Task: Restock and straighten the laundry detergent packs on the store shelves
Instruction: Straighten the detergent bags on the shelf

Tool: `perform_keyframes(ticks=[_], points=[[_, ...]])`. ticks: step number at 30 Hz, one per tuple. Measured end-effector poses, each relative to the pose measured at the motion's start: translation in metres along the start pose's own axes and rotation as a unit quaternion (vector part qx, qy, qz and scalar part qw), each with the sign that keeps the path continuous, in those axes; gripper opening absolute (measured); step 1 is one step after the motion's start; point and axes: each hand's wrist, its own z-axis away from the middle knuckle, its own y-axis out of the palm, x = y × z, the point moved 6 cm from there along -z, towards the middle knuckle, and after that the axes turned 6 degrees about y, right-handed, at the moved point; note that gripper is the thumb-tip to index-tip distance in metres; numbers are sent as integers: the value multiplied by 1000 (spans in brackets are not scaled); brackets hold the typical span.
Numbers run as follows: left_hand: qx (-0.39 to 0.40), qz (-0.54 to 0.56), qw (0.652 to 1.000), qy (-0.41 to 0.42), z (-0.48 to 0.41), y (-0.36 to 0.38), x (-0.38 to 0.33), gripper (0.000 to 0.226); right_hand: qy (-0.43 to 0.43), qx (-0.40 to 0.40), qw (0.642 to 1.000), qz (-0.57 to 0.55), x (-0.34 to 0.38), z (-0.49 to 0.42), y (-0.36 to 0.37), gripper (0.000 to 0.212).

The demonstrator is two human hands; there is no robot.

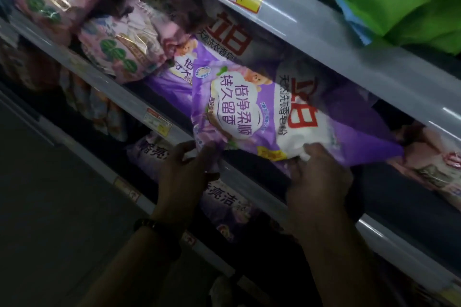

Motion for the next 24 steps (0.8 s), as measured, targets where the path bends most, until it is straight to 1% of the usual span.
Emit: perform_keyframes(ticks=[1, 2, 3, 5, 7, 9, 10, 11, 13, 17, 19, 21, 22, 24], points=[[6, -6, 1000, -7, 5, 4, 5, 22, 14, 14, 999, -31, -1, -4, 0, 37], [15, -12, 1000, -8, 9, 8, 10, 15, -7, 0, 999, -36, 2, -8, 1, 36], [29, -24, 999, -11, 15, 13, 15, 14, -19, -33, 998, -57, 4, -11, -1, 33], [28, -39, 999, -7, 21, 18, 20, 19, -20, -62, 998, -7, -6, -16, 1, 27], [30, -50, 998, -1, 21, 19, 25, 21, -30, -21, 999, 32, -22, -9, 6, 38], [38, -58, 998, 13, 19, 20, 25, 19, -18, 53, 997, 57, -39, 6, 15, 58], [38, -58, 997, 20, 19, 20, 23, 17, -7, 80, 995, 67, -45, 13, 19, 62], [40, -66, 997, 29, 19, 20, 21, 16, 8, 95, 993, 62, -52, 15, 21, 60], [48, -77, 995, 35, 18, 18, 20, 17, 19, 93, 993, 63, -56, 12, 21, 47], [106, -107, 989, 9, 21, 25, 25, 16, -58, 29, 995, 82, -41, -7, 21, 30], [140, -126, 982, -9, 23, 32, 27, 20, -95, -2, 990, 105, -31, -18, 19, 26], [142, -152, 978, -14, 22, 38, 23, 25, -113, -7, 987, 112, -22, -25, 19, 21], [125, -181, 976, 0, 19, 37, 20, 34, -118, -4, 987, 110, -17, -27, 20, 26], [64, -215, 974, 35, 12, 32, 13, 61, -125, -7, 987, 105, -10, -28, 18, 35]])
